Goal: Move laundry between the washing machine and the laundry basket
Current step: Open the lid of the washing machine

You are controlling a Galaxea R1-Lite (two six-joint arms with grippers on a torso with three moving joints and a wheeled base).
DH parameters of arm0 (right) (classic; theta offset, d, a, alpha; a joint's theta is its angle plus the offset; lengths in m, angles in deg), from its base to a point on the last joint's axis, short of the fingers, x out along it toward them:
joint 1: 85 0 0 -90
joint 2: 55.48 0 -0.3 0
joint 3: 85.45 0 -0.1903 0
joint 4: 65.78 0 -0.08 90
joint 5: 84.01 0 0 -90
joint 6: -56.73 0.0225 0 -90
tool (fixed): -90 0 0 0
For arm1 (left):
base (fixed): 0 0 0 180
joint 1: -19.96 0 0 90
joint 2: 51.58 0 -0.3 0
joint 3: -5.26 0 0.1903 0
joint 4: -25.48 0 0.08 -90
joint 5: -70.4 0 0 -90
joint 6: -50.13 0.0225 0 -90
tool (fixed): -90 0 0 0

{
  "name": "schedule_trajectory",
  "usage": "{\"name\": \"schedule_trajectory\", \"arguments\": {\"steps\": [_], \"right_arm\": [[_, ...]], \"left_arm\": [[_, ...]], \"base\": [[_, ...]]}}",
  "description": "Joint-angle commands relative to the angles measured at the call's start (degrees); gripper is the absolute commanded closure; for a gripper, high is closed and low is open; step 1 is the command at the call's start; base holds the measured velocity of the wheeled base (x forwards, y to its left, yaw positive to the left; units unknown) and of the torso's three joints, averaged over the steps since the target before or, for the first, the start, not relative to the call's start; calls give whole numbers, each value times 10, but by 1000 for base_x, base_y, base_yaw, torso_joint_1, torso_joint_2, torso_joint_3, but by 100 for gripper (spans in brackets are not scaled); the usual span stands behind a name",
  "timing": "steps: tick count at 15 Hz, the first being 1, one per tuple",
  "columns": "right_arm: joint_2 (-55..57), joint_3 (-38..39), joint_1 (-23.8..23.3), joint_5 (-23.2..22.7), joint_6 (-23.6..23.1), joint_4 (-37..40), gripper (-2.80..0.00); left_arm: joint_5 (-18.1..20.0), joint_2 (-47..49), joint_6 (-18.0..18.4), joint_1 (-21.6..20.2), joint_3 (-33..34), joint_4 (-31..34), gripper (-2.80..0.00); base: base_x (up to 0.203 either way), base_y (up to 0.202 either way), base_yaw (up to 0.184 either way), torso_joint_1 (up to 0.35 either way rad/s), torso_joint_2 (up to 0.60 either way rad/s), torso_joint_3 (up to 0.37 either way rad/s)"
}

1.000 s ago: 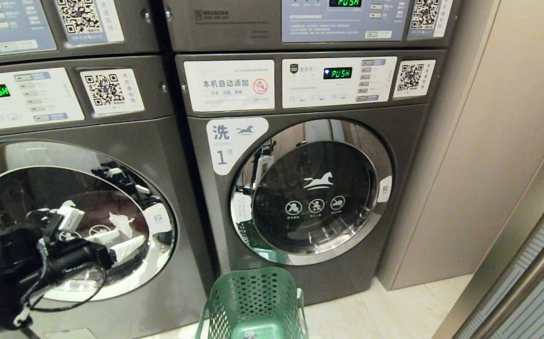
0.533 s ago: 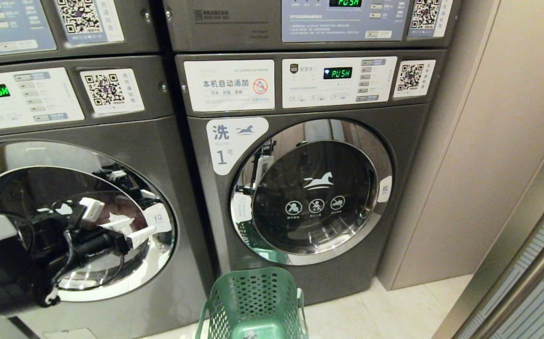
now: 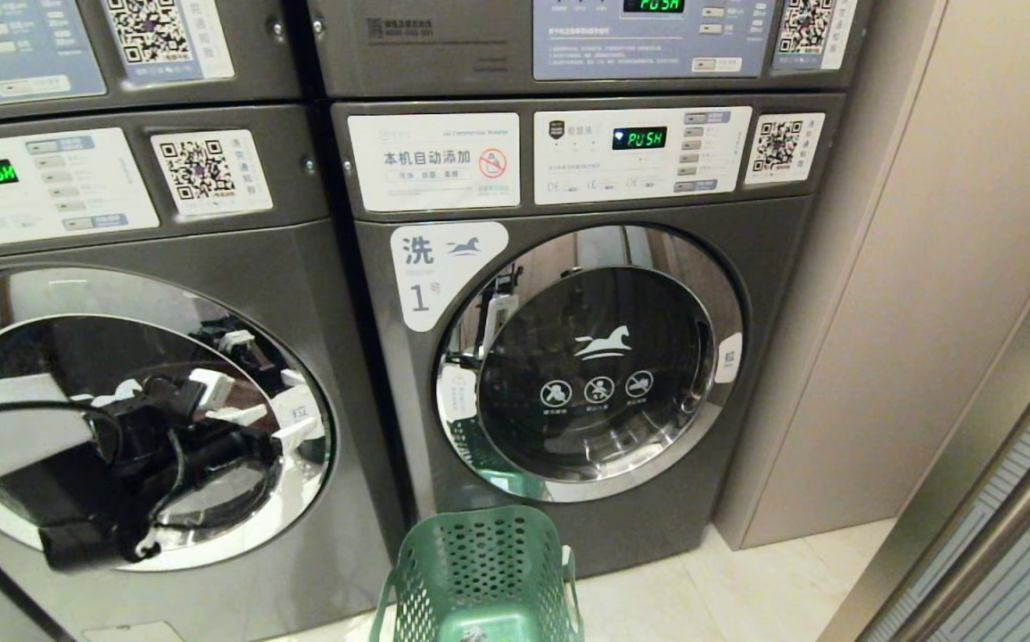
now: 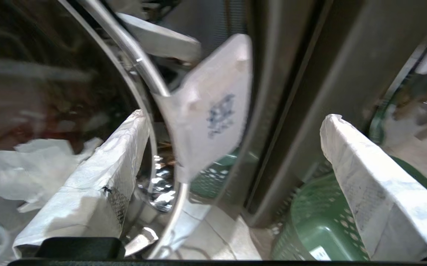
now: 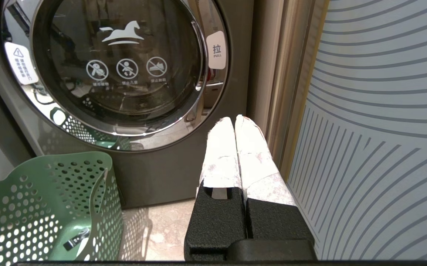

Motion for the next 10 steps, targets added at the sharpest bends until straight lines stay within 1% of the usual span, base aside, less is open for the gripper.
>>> {"name": "schedule_trajectory", "arguments": {"steps": [1,5,10], "right_arm": [[1,19,0,0,0,0,0],[1,19,0,0,0,0,0],[1,19,0,0,0,0,0]], "left_arm": [[-10,16,0,1,-15,-4,-280],[-15,35,-1,1,-42,-4,-280],[-4,39,-2,4,-34,-4,-280]], "base": [[0,0,0,0,0,0],[0,0,0,0,0,0],[0,0,0,0,0,0]]}}
